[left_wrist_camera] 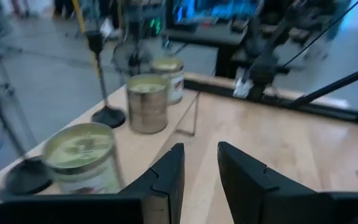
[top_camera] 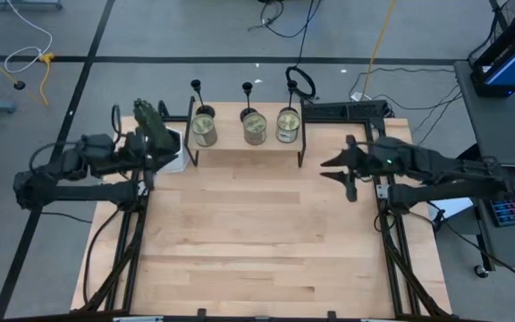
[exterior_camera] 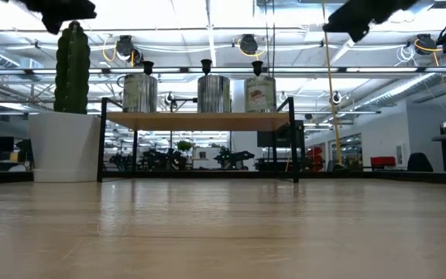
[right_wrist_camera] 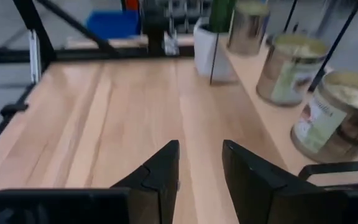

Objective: Pick & Place candle stick holders
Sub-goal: Return to Home Position

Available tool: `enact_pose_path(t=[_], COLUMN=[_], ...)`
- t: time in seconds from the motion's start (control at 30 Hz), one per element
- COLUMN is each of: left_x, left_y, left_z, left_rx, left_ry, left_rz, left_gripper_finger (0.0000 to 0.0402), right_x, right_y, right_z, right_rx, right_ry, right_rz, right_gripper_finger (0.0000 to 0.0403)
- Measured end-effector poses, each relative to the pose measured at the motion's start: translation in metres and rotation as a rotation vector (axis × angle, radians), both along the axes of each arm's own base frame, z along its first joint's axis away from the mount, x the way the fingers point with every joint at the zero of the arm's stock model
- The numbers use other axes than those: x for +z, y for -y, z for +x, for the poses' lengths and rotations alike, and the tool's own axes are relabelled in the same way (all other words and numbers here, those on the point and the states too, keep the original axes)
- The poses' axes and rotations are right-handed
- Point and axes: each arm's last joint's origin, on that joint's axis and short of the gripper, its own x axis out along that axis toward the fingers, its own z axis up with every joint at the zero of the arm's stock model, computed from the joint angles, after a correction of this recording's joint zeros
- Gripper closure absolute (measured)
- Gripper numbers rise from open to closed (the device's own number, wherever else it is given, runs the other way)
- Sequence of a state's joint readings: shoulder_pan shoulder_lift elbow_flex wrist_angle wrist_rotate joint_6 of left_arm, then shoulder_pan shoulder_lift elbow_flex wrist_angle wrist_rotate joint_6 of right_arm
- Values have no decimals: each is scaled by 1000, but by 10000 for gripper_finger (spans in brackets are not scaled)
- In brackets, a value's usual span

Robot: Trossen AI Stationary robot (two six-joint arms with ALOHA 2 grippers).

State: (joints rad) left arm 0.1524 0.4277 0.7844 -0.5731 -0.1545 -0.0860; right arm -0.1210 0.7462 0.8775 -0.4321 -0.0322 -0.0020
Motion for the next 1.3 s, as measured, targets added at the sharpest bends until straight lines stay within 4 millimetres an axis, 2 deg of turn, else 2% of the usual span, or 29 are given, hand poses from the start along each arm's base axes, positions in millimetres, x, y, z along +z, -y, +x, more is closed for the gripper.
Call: enact_pose_path(t=[0.3, 0.5, 0.77, 1.0, 1.3], left_x=[-69, -106, -145, -146, -153], left_y=[7, 8, 7, 7, 7], left_z=[1, 8, 17, 17, 18], left_rx=[-187, -245, -247, -248, -251], left_ry=[199, 292, 406, 399, 334], left_rz=[152, 174, 189, 189, 127], left_gripper_finger=[298, 298, 298, 298, 298], right_x=[-58, -102, -129, -136, -141], right_y=[-8, -9, -10, -11, -11], right_z=[-33, -43, -56, -62, -61], right_rx=[119, 117, 104, 98, 93], right_ry=[322, 382, 434, 481, 452], right_rz=[-79, -86, -27, -20, -2], right_gripper_finger=[289, 289, 289, 289, 289])
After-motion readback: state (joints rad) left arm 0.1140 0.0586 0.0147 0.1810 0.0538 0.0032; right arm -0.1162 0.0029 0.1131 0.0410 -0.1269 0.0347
